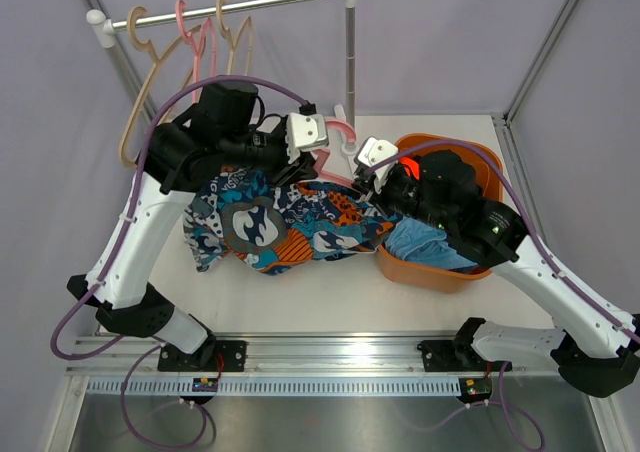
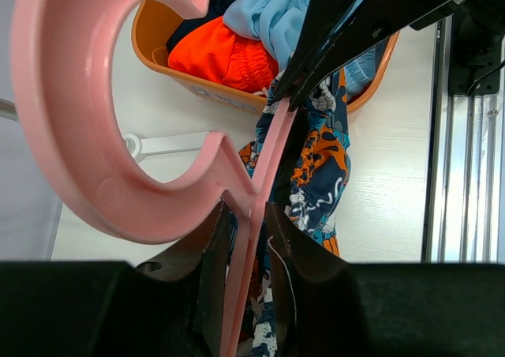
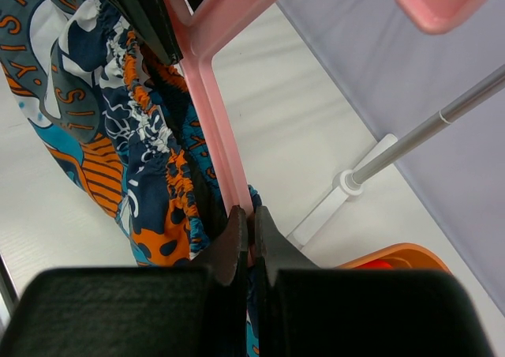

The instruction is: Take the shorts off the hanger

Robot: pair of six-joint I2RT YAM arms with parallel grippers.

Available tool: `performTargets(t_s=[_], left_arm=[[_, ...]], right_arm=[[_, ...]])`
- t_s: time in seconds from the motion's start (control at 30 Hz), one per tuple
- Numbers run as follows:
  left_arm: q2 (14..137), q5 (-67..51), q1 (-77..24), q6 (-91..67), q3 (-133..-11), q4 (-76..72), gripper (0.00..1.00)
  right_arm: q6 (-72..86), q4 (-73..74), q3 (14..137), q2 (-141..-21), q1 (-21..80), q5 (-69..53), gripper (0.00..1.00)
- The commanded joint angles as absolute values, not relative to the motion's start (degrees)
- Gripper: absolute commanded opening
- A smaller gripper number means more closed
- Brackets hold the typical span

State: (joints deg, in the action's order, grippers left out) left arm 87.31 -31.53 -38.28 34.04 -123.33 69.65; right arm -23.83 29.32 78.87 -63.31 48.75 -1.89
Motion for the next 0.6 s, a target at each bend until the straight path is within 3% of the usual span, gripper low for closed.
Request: performTargets(t_s=[0.0,0.3,0.57], left_arm=[[85.60,-34.80,-38.76,33.49,-122.70,70.14,0.29],[86.31,-35.86,-38.76,33.49,-122.52,70.40,0.41],[87.01,-35.77,-38.85,33.49,-121.64,70.05,0.45]], right_arm=[[-23.55,22.33,82.44,-62.23,48.87,2.72,0.00],[-24.61,22.32,83.93,-62.67,48.87,5.01,0.00],[-24.96,22.41,84.64,-62.05,48.95,5.62,0.00]])
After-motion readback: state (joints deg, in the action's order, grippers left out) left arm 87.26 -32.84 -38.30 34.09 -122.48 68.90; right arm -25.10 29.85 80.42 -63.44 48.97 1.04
